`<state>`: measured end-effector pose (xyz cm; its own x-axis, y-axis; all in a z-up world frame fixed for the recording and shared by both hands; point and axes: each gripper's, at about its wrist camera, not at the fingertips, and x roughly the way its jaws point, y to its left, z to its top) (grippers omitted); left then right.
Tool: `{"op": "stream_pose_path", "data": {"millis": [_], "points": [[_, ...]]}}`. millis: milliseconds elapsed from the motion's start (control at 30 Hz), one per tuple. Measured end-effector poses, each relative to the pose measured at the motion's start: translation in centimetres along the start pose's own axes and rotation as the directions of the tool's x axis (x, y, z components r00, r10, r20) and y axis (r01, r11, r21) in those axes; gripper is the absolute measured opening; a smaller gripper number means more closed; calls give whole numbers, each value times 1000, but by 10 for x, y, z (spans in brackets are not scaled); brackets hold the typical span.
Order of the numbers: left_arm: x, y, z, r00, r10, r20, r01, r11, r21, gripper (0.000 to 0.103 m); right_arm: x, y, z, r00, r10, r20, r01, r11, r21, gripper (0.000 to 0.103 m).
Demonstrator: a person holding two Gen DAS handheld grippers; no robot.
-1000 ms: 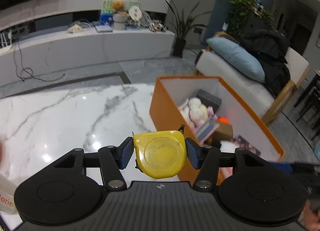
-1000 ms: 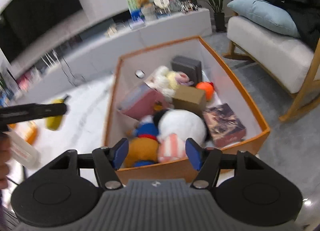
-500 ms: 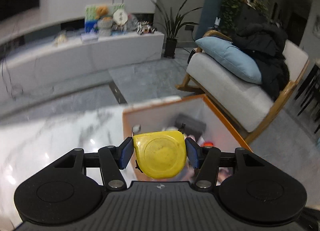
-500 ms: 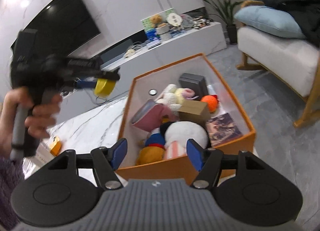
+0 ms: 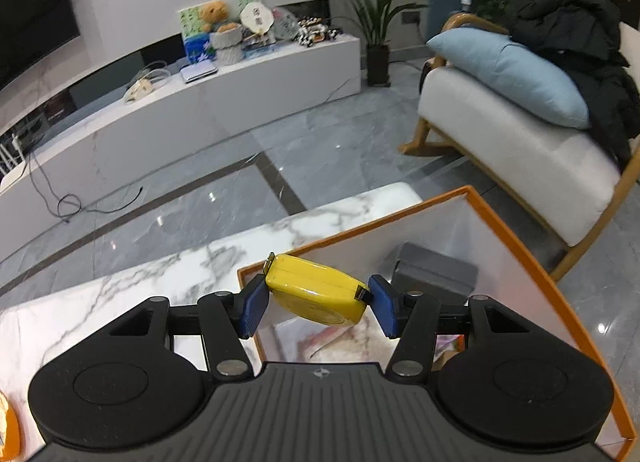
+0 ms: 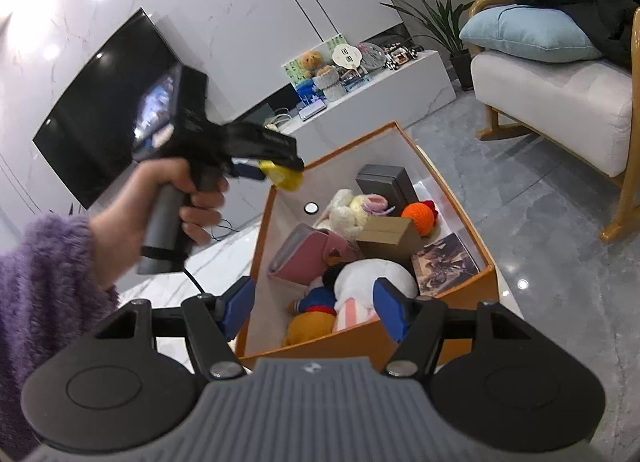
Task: Organize objects
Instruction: 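Carry the tape measure into the orange box and open the left tool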
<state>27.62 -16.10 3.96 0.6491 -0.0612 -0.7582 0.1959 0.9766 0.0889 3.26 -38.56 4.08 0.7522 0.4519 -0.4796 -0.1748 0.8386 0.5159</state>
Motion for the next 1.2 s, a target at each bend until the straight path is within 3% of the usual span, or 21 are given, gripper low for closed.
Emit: {"op": "stream_pose_path", "data": {"millis": [267,467,667,833,967,1000,1067,1200], "points": [[20,-5,1,998,39,-48,-38,999,19,64,-3,-2,0,1000,4,1,-4,1000,13,68],[41,-12,1,987,120,-111,-117,993,34,64,-3,0,0,1000,8,3,-8,1000,7,68],[44,-14,-2,982,139,-132,-133,990,51,64,-5,0,0,1000,13,8,-13,1000,12,68],[49,-30,-6,966,217,-143,-195,969,154,66,-5,0,0,1000,14,8,-14,1000,13,68],[52,-45,-9,952,267,-147,-231,947,225,75,-6,0,0,1000,17,9,-17,1000,15,68],[52,-49,-9,949,285,-138,-246,938,242,76,-6,0,0,1000,18,9,-18,1000,15,68],[49,-58,-11,948,295,-120,-255,928,271,92,-6,1,0,1000,18,9,-18,1000,17,68],[40,-73,-14,943,334,-14,-309,888,341,94,-7,0,-1,1000,18,10,-18,1000,23,68]]}}
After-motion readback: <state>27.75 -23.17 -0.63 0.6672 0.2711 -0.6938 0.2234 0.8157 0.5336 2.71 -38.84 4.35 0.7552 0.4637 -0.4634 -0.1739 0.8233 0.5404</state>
